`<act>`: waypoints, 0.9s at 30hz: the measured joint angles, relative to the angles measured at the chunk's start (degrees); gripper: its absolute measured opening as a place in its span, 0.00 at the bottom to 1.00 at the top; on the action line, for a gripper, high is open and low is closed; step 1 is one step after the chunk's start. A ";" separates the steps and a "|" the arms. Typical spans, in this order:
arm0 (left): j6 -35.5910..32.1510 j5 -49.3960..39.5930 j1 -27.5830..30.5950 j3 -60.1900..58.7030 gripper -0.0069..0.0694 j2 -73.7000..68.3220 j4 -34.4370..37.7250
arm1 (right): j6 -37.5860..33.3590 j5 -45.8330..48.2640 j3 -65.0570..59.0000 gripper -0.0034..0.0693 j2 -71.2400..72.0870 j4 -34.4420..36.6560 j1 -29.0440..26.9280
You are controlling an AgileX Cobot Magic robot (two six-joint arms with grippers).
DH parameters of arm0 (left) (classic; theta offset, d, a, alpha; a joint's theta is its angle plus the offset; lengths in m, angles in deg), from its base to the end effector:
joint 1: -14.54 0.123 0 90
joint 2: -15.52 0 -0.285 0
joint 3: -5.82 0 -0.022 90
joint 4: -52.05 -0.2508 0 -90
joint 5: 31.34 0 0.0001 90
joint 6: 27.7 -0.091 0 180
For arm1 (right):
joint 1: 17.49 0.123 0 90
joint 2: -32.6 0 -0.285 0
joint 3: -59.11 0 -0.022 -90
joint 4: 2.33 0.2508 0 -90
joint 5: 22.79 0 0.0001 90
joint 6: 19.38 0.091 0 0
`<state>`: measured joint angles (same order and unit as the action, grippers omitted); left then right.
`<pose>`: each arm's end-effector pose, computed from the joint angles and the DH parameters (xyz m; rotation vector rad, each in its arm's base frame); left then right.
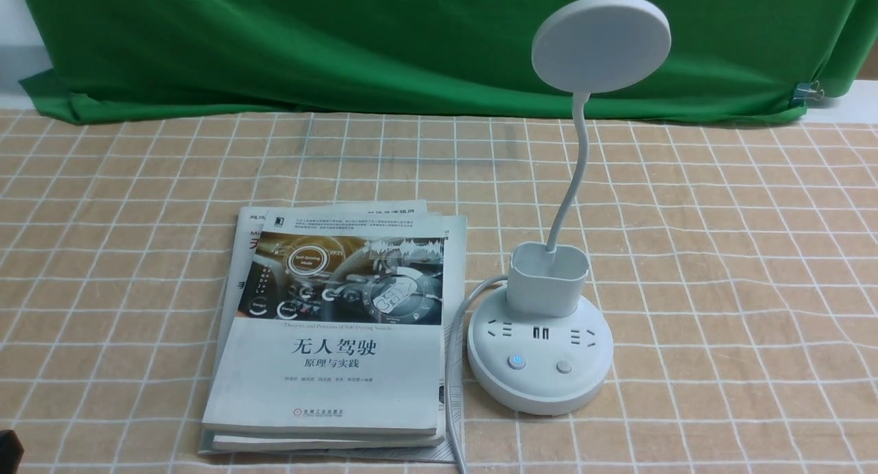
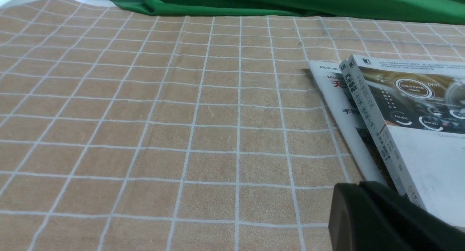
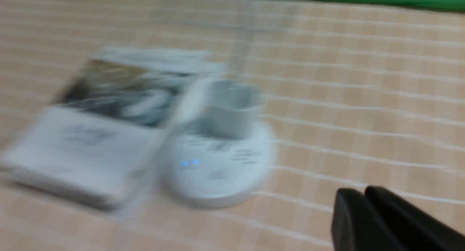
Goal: Turn off the desk lamp on the light coffee tablecloth by hand.
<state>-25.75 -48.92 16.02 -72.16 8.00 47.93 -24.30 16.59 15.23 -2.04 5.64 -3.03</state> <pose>0.0543 0.0034 0.1813 -0.0077 1.7987 0.0627 0.0824 0.0295 0.3144 -0.2915 2.0404 0.2605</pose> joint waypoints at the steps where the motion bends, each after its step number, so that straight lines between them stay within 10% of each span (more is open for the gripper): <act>1: 0.00 0.00 0.00 0.00 0.10 0.00 -0.05 | -2.15 -2.09 -2.63 0.09 1.44 -0.07 -2.41; 10: 0.00 0.00 0.00 0.00 0.10 0.00 -0.05 | -8.21 -23.98 -26.19 0.08 16.90 -0.36 -12.49; 27: 0.00 0.00 0.00 0.00 0.10 0.00 -0.05 | -6.95 -25.99 -33.66 0.08 26.72 -0.38 -12.19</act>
<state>-25.75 -48.92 16.02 -72.16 8.00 47.89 -31.25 -9.40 -18.43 24.68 5.26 -15.22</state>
